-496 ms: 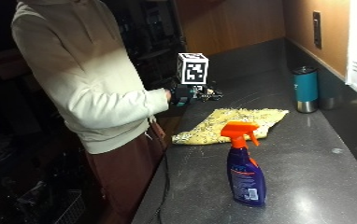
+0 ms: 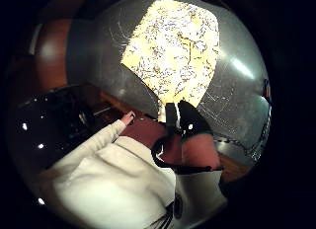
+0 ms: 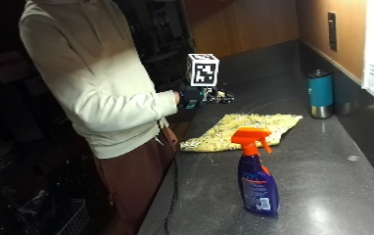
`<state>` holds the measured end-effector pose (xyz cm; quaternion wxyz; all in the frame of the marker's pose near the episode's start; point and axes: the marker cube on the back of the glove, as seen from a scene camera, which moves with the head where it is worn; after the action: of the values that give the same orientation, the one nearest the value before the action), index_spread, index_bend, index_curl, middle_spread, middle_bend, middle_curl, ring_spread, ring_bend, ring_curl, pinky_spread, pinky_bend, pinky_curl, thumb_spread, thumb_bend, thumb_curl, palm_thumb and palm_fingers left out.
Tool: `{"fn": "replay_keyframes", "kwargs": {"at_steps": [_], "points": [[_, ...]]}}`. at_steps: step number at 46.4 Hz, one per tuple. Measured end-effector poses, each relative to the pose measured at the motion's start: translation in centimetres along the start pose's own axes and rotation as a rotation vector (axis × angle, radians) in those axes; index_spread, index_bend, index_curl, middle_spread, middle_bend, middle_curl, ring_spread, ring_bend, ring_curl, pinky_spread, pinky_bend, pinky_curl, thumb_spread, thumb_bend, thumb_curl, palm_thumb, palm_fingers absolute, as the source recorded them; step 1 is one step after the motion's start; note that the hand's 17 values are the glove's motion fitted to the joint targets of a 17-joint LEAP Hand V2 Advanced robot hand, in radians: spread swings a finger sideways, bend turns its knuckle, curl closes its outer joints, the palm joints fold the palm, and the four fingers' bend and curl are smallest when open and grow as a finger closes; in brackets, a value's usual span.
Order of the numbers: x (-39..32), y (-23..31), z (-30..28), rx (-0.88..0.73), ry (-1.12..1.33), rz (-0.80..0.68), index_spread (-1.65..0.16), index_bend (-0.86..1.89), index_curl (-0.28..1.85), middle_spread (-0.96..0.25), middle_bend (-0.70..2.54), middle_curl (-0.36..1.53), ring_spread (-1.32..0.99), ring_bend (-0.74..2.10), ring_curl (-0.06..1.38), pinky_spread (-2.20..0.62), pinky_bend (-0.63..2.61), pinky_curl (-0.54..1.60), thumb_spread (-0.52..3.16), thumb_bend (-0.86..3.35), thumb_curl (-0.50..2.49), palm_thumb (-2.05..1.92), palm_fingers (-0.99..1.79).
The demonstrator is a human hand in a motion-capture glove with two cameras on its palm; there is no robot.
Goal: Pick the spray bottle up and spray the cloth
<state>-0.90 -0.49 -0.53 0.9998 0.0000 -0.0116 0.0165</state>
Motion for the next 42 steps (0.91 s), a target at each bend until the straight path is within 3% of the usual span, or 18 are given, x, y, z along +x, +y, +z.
{"fn": "replay_keyframes", "kwargs": {"at_steps": [12,42], "points": [[0.0,0.4,-0.2,0.066,-0.035,0.025,-0.4,0.26,0.31,-0.05,0.19,0.24,0.05,0.18,0.13,0.2,0.23,0.24,1.02,0.1,0.33,0.68,0.19],[5.0,4.8,0.3,0.594,-0.323,0.259,-0.38,0.15,0.32,-0.02,0.19,0.3,0.02,0.22,0.2,0.2,0.24,0.31,1.05,-0.02,0.4,0.77,0.31]]}}
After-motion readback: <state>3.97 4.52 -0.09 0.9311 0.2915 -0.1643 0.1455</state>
